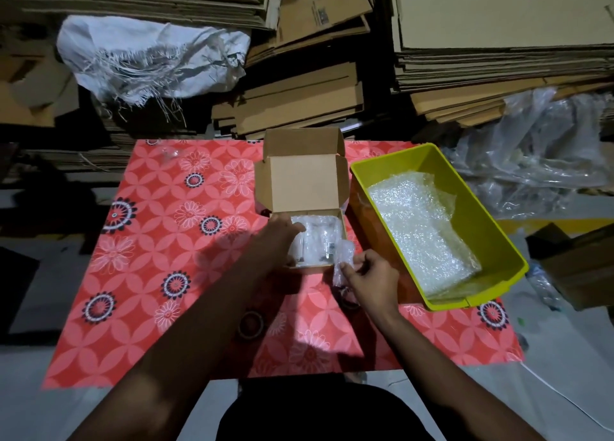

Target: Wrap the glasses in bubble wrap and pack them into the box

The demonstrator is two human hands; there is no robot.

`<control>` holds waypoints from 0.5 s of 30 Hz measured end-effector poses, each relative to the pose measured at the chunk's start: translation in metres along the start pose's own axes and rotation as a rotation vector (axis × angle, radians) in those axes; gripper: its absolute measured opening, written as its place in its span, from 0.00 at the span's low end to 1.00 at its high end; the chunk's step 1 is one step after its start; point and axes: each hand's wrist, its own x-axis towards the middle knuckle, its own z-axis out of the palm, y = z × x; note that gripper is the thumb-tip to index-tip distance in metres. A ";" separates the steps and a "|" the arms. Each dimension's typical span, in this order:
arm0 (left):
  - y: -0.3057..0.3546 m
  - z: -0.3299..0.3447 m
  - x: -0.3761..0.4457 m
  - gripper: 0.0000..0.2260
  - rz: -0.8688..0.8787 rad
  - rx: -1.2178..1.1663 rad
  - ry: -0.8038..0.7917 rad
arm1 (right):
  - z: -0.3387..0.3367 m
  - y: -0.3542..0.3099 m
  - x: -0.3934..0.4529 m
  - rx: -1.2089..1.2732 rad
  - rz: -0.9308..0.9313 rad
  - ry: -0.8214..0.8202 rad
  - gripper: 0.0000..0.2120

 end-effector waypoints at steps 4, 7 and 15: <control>0.010 -0.002 0.010 0.31 0.016 0.189 0.002 | 0.003 0.004 -0.001 -0.014 -0.005 0.007 0.11; 0.018 -0.010 0.009 0.22 0.073 0.356 0.033 | 0.005 0.008 0.000 -0.032 0.004 0.008 0.11; 0.007 0.006 0.027 0.29 0.198 0.398 0.209 | 0.008 -0.006 0.006 0.002 -0.037 0.036 0.10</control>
